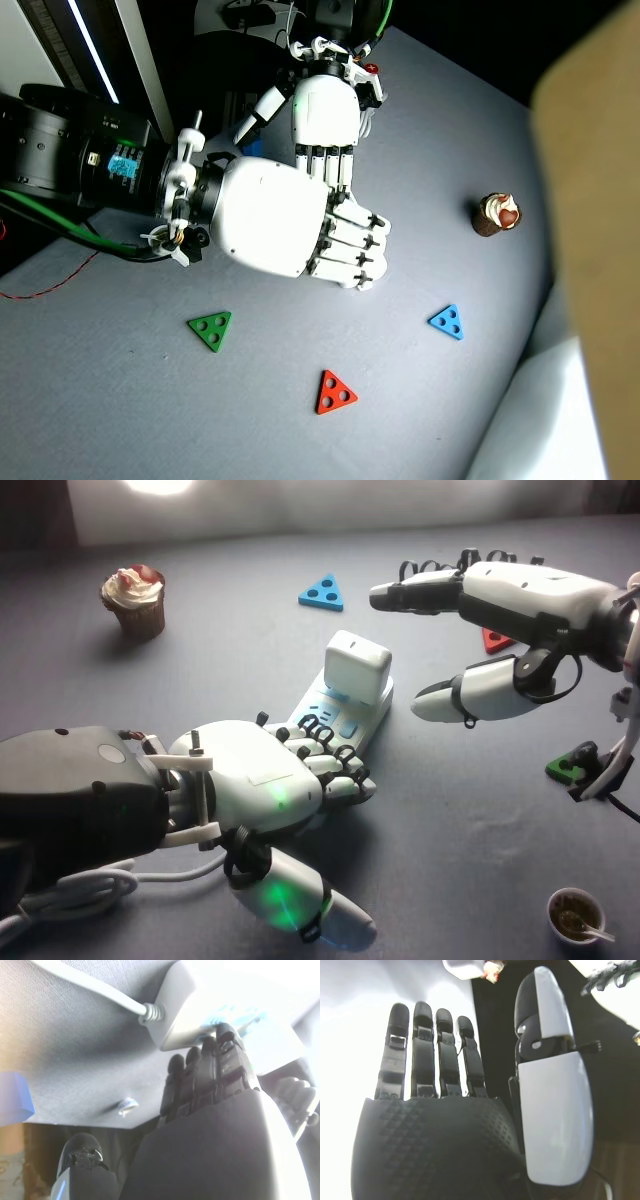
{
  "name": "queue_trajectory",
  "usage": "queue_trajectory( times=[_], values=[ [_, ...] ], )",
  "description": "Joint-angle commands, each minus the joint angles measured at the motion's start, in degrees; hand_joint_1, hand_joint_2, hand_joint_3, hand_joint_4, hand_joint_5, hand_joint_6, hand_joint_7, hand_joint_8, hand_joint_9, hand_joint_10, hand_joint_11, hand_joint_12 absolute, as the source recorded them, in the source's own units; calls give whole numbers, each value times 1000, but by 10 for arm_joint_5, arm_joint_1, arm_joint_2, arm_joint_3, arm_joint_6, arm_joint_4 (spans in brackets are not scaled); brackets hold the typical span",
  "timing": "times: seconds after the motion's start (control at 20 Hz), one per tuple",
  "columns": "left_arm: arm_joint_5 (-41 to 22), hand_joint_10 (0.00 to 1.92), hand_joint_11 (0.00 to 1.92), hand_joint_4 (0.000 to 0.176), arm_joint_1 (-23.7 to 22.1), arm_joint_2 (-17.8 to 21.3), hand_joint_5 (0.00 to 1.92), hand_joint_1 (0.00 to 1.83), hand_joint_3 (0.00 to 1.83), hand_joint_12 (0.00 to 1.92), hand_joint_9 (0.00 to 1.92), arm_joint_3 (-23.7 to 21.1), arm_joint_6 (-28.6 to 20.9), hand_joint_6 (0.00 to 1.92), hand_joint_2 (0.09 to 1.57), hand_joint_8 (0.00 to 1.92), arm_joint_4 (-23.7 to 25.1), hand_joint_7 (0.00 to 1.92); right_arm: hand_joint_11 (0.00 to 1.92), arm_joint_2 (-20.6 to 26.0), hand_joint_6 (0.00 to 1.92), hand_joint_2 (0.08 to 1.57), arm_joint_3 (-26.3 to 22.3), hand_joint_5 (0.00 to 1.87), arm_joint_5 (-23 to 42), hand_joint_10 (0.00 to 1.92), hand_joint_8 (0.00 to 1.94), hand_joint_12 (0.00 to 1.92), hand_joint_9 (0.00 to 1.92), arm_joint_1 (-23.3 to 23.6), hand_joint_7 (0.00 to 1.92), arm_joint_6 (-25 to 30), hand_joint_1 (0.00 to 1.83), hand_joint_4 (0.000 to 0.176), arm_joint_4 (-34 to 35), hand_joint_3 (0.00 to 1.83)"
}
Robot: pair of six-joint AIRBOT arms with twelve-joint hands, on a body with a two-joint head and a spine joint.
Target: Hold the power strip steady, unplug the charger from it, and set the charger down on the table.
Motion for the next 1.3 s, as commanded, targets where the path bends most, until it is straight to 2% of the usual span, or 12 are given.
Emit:
queue_trajectory(
  times=[0.0, 0.2, 0.4, 0.65, 0.95, 1.25],
  values=[
    [3, 0, 51, 0, 5, -6, 91, 0, 3, 118, 87, 1, -5, 2, 928, 0, -3, 87, 53, 7, 1, 1029, 3, 279, 51, 1, 1, 612, 310, 4, 286, 9, 1107, 0, -16, 0],
    [4, 8, 103, 0, 6, -4, 154, 25, 3, 146, 145, 1, -8, 7, 949, 7, -3, 148, 49, 3, 7, 1015, 3, 284, 52, 3, 4, 603, 307, 4, 290, -3, 1108, 0, -23, 0],
    [5, 16, 137, 0, 6, -3, 165, 26, 0, 163, 187, 2, -14, 7, 929, 9, -3, 173, 57, -15, 10, 1032, 7, 303, 97, 1, 2, 607, 306, 1, 287, -50, 1069, 0, 59, 3],
    [5, 2, 118, 0, 5, -3, 146, 0, 0, 161, 164, 4, -19, 2, 905, 2, -3, 153, 36, -56, 1, 1024, 23, 304, 119, 0, 0, 593, 278, 0, 255, -54, 1081, 0, 107, 0],
    [7, 13, 146, 0, 6, -2, 134, 0, 0, 177, 166, 7, -27, 4, 918, 9, -3, 154, 18, -91, 0, 1027, 40, 259, 120, 0, 3, 588, 243, 0, 245, -53, 1075, 0, 108, 0],
    [6, 5, 138, 0, 6, -4, 134, 0, 0, 177, 160, 8, -34, 1, 911, 4, -3, 156, 19, -125, 0, 1031, 79, 253, 135, 2, 1, 633, 290, -8, 280, -53, 1026, 0, 109, 0]
  ],
)
